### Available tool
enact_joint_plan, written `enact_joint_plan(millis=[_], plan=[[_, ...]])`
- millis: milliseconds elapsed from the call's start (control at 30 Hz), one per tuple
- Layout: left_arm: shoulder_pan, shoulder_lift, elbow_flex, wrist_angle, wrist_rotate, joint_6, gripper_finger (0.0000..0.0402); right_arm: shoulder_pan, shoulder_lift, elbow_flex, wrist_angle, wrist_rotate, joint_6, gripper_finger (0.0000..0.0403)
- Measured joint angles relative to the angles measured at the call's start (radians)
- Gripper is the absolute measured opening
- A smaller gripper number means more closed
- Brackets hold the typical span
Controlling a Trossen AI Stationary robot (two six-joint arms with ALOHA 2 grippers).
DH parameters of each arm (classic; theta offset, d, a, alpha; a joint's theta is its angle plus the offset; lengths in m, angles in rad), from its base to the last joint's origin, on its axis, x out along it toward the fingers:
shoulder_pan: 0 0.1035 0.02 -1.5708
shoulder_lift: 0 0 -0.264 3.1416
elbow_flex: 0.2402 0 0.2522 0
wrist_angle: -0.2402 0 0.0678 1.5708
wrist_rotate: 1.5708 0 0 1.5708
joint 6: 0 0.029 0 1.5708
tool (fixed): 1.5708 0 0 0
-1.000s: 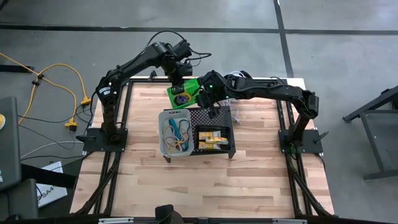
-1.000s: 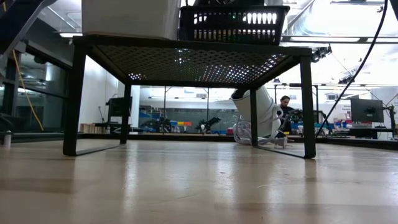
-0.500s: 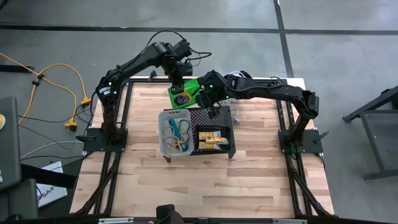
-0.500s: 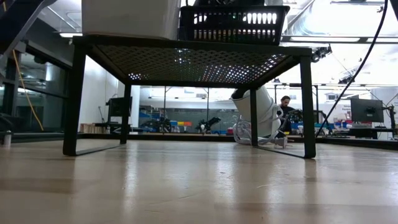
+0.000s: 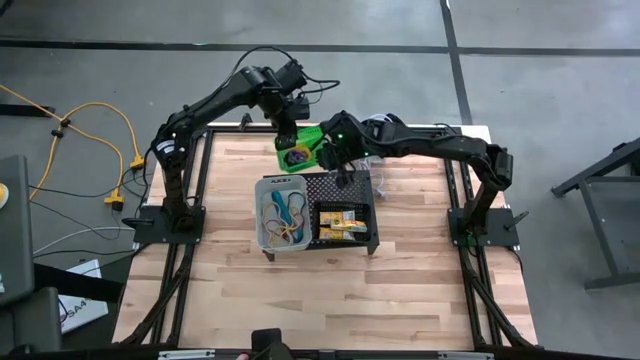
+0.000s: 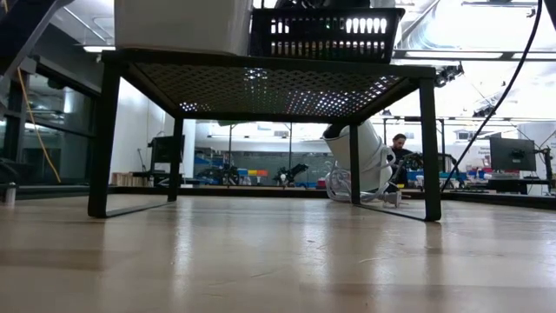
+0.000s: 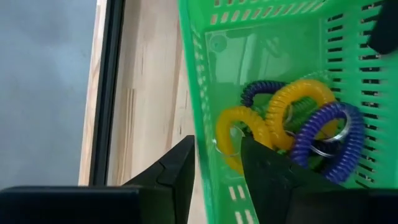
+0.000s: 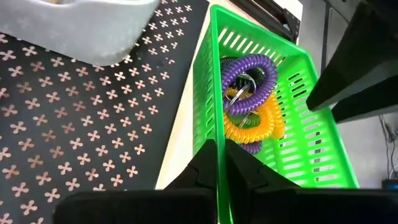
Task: Pick & Place Office Desk Supplies
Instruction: Put the green bin with the spring keychain on the shelf
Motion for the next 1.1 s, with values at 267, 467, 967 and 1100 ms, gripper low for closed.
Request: enact_joint_plan(millis=[267, 467, 967, 1100], plan=[[0.000, -0.009, 0.000, 0.007, -0.003, 0.000, 0.0126, -0.007, 0.000, 0.000, -0.036, 0.000, 0.027, 0.0003], [0.000, -0.009, 0.000, 0.008, -0.003, 0.004, 0.0126, -0.004, 0.000, 0.000, -0.062, 0.075, 0.042, 0.0003], [0.000, -0.009, 0.000, 0.016, -0.033, 0.005, 0.0126, -0.006, -0.158, 0.000, -0.257, 0.091, 0.198, 0.0003], [0.000, -0.011, 0.000, 0.031, -0.046, 0.006, 0.0126, -0.006, -0.186, 0.000, -0.319, 0.088, 0.244, 0.0003]])
